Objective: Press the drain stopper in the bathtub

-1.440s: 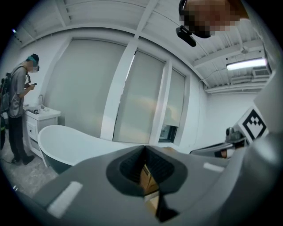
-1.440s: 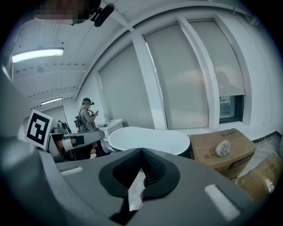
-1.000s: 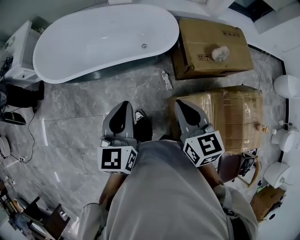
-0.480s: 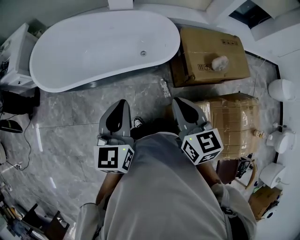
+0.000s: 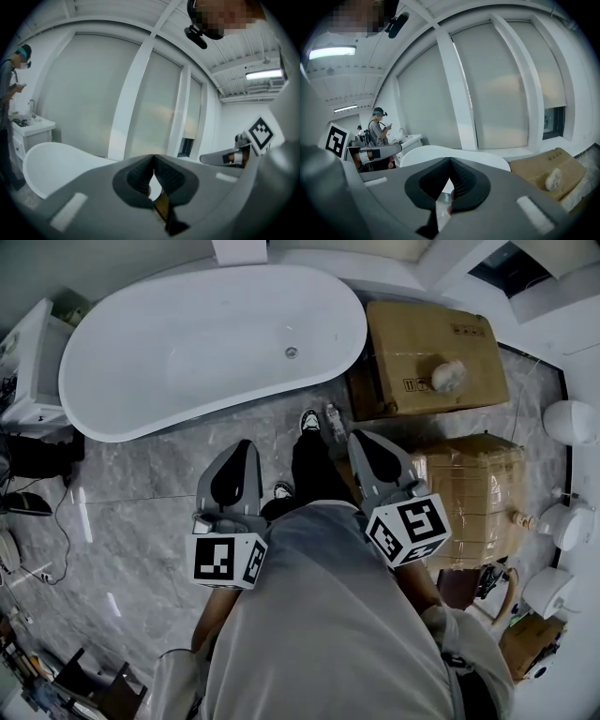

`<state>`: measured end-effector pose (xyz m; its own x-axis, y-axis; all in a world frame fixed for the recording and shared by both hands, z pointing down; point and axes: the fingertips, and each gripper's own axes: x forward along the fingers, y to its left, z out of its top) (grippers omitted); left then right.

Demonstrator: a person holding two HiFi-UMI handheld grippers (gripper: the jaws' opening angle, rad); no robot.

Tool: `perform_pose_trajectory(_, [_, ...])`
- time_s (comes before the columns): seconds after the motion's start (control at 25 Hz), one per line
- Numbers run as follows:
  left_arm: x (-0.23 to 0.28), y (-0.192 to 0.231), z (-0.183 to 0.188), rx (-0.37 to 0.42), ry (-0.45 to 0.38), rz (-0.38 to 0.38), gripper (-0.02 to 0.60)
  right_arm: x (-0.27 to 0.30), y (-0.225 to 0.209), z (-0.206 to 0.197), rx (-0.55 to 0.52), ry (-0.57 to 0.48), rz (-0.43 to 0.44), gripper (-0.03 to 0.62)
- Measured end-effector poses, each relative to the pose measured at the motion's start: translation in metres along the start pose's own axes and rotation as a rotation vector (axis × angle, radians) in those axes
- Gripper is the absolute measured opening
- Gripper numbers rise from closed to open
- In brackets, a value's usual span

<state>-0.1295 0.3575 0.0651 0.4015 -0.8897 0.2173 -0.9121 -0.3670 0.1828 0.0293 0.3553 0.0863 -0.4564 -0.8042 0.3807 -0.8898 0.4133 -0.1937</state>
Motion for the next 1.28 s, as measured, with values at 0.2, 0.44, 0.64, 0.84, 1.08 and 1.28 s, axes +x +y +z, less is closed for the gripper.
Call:
perform_pose_trajectory(0.2, [0.048,0.015,0.015,0.008,-0.005,0.031,0.0,0.046,-0.031,0.025,-0.009,-0.003,0.03,-0.002])
perform_pose_trajectory(0.44, [0.114,0.032,0.03,0.015,0.009,0.063,0.0,0.105,-0.072,0.055,-0.012,0.001,0.063,-0.002])
perform_pose_trajectory(0.64, [0.171,0.038,0.046,0.02,0.022,0.082,0.0,0.149,-0.109,0.08,-0.009,0.009,0.089,-0.002])
perform_pose_trajectory(0.84, [0.229,0.043,0.059,0.024,0.029,0.099,0.0,0.189,-0.148,0.101,-0.012,0.023,0.113,-0.002])
perform_pose_trajectory(1.08, [0.291,0.048,0.064,0.034,0.04,0.129,0.0,0.237,-0.189,0.117,-0.021,0.041,0.152,-0.002])
perform_pose_trajectory(1.28, [0.327,0.053,0.054,0.04,0.067,0.166,0.0,0.264,-0.21,0.119,-0.03,0.067,0.191,-0.002])
